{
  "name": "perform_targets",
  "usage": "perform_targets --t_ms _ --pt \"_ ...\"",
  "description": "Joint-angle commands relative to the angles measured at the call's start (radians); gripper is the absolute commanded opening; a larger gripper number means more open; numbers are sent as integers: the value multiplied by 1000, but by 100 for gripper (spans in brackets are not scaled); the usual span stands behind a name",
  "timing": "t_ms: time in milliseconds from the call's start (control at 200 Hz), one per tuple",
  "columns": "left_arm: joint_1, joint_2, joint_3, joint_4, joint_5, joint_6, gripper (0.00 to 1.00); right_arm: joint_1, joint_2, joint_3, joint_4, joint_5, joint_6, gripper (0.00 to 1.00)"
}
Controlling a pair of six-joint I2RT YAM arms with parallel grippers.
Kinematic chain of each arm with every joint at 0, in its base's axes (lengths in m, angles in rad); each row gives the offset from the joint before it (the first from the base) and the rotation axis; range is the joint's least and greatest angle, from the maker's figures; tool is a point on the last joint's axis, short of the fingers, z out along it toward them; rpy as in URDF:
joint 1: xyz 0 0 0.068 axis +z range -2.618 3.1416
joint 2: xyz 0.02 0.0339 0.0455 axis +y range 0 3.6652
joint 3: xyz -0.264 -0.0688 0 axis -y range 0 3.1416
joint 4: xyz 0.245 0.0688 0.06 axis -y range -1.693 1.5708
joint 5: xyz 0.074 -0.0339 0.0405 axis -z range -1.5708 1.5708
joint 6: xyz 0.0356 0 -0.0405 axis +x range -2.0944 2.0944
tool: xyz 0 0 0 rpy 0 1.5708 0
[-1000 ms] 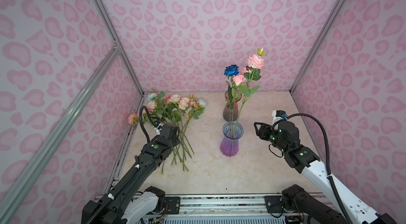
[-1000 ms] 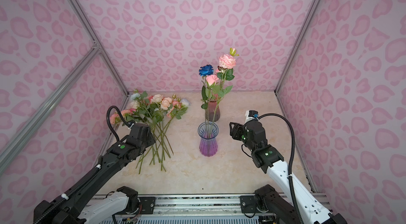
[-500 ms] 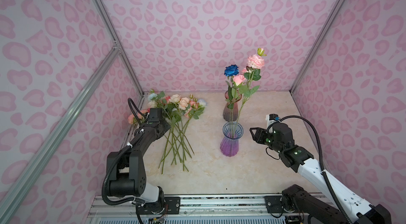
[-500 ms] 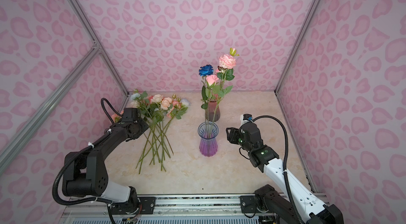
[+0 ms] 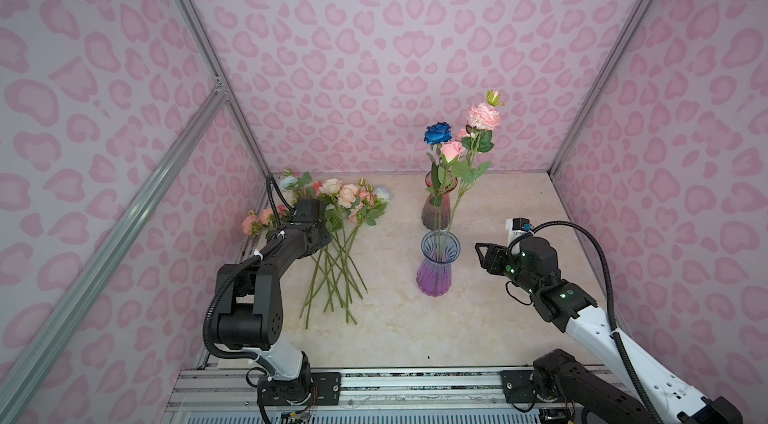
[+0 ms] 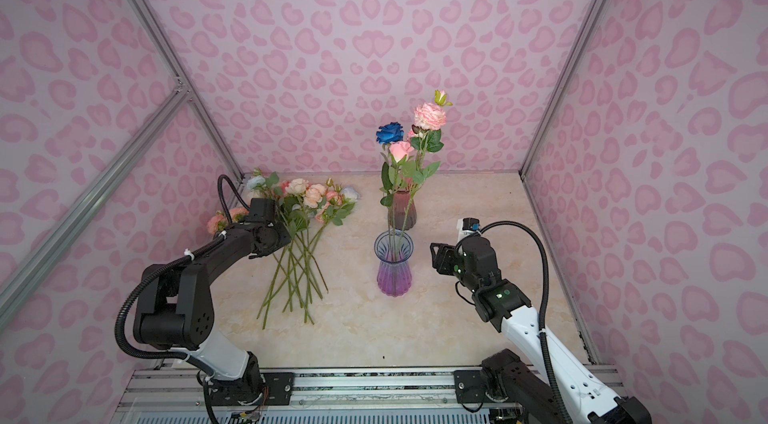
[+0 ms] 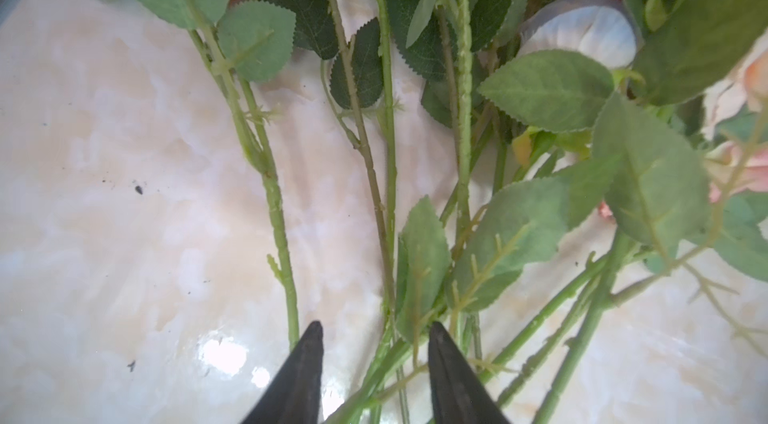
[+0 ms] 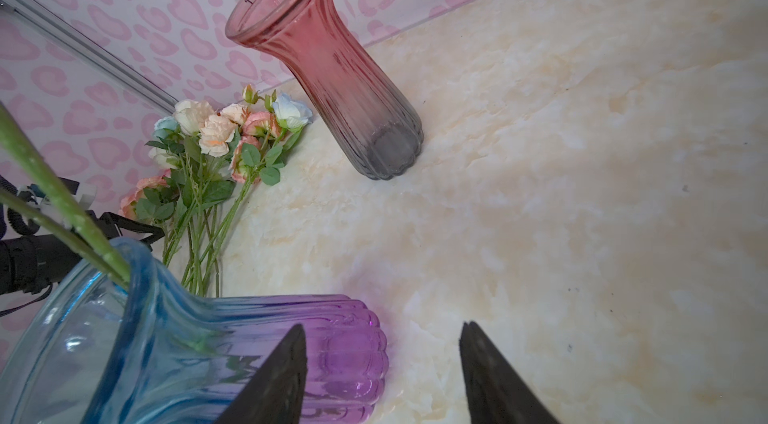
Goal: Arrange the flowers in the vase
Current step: 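Lower the left gripper onto the bunch and close on a white rose stem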
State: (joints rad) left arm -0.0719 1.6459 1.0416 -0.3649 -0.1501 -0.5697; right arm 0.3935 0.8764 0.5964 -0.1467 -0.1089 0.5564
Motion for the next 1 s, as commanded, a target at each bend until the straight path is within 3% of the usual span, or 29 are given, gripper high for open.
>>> perform_targets --t_ms 0,220,460,530,715,995 --pt "-28 26 27 -35 -11 75 45 -1 -3 -10 22 -1 -14 60" --pt "-48 68 57 -60 -70 115 45 -5 -21 -10 13 4 -17 61" --pt "-49 118 81 -75 -86 123 37 -6 -31 -7 5 4 -15 61" --pt "-48 114 77 -72 -92 116 24 -8 -33 -7 5 4 -15 61" --pt "-50 46 63 -75 -70 110 12 -6 -27 -12 17 -1 -10 61" --pt "-60 -16 68 -96 -32 102 12 -7 -34 -7 13 -6 -7 61"
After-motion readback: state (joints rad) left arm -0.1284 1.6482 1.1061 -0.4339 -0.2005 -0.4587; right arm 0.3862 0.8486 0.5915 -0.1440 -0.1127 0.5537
